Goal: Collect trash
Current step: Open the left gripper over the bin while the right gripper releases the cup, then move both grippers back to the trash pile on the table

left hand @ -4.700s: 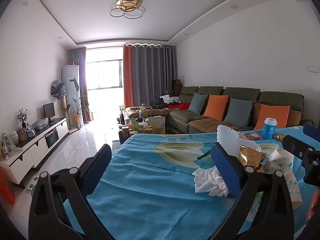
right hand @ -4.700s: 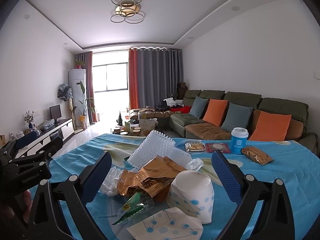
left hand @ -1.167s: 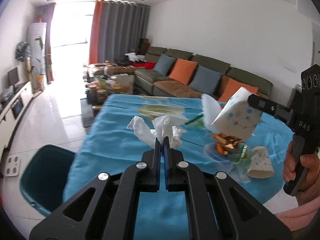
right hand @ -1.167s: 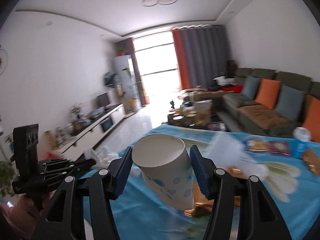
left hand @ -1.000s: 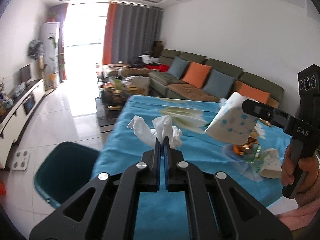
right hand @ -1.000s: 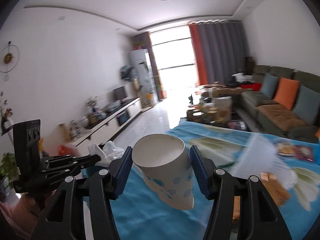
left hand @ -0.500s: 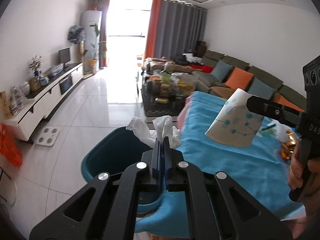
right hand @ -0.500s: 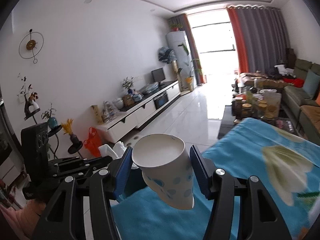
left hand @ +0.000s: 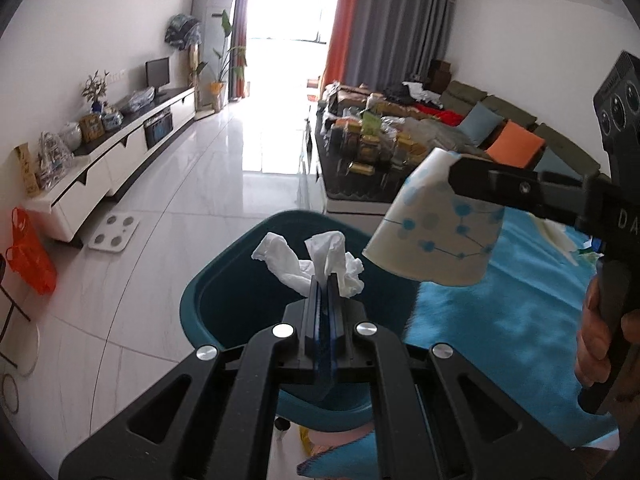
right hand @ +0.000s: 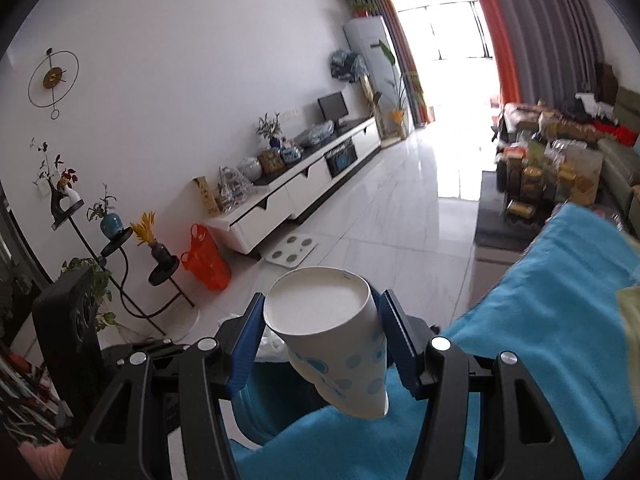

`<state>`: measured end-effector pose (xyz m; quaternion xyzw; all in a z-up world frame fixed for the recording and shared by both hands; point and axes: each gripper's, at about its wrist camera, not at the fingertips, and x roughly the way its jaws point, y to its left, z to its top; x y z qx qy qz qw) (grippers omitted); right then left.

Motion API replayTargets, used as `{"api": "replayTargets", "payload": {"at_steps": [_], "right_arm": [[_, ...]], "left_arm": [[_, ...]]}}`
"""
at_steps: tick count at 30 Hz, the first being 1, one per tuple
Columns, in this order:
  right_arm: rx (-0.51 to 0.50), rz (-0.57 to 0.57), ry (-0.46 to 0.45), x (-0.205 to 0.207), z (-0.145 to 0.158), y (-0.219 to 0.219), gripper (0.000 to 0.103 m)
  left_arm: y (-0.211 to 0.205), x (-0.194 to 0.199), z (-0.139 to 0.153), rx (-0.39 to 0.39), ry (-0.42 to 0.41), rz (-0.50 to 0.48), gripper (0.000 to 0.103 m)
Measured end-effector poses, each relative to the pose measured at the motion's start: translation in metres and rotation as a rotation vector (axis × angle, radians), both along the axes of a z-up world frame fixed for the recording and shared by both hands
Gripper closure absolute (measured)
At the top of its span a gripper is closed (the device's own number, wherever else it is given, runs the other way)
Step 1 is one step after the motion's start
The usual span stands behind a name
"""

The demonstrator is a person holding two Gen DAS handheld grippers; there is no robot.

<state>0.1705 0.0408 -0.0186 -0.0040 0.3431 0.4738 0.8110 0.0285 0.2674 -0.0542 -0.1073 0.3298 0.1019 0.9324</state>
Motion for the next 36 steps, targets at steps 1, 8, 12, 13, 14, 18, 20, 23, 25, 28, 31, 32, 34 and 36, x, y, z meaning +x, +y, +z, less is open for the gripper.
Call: {"api": "replayTargets", "payload": {"at_steps": [1, 8, 12, 13, 14, 18, 20, 23, 25, 28, 31, 32, 34, 36], "right_arm": [[-0.007, -0.001, 0.010, 0.002, -0.003, 0.004, 0.047], [-0.068, 0.004, 0.072, 0.013, -0.021, 0.036, 0.046], [-0.095, -0.008, 0.112, 0.020, -0.034, 0.048, 0.046], [-0.098, -0.011, 0.115, 0.021, -0.035, 0.048, 0.045], [-0.098, -0.013, 0.119, 0.021, -0.036, 0.048, 0.042], [-0.082, -0.025, 0.115, 0.021, -0.035, 0.041, 0.038], [-0.071, -0.029, 0.116, 0.022, -0.033, 0.034, 0.038], [-0.035, -0.036, 0.107, 0.018, -0.025, 0.018, 0.038], [-0.018, -0.035, 0.086, 0.013, -0.017, 0.005, 0.038], [0.018, -0.036, 0.039, 0.000, 0.002, -0.024, 0.037], [0.043, -0.050, -0.005, -0.015, 0.020, -0.058, 0.036], [0.046, -0.056, -0.019, -0.019, 0.025, -0.067, 0.036], [0.054, -0.081, -0.041, -0.029, 0.033, -0.094, 0.036], [0.060, -0.109, -0.060, -0.038, 0.038, -0.117, 0.035]], "left_arm": [[0.003, 0.001, -0.004, -0.006, 0.008, 0.005, 0.100], [0.013, 0.015, -0.020, -0.035, 0.057, 0.029, 0.100], [0.019, 0.022, -0.030, -0.067, 0.074, 0.036, 0.097], [0.018, 0.024, -0.032, -0.071, 0.081, 0.039, 0.097], [0.017, 0.025, -0.034, -0.076, 0.085, 0.043, 0.096], [0.017, 0.027, -0.038, -0.096, 0.090, 0.064, 0.087], [0.018, 0.023, -0.037, -0.084, 0.080, 0.076, 0.085], [0.013, 0.013, -0.026, -0.056, 0.043, 0.077, 0.077], [0.004, 0.006, -0.012, -0.031, 0.000, 0.063, 0.067], [-0.013, -0.006, 0.009, 0.000, -0.068, 0.018, 0.057], [-0.040, -0.014, 0.026, 0.018, -0.125, -0.060, 0.050], [-0.050, -0.015, 0.030, 0.018, -0.139, -0.090, 0.048], [-0.072, -0.020, 0.037, 0.005, -0.167, -0.166, 0.047], [-0.098, -0.020, 0.040, -0.020, -0.179, -0.261, 0.047]]}}
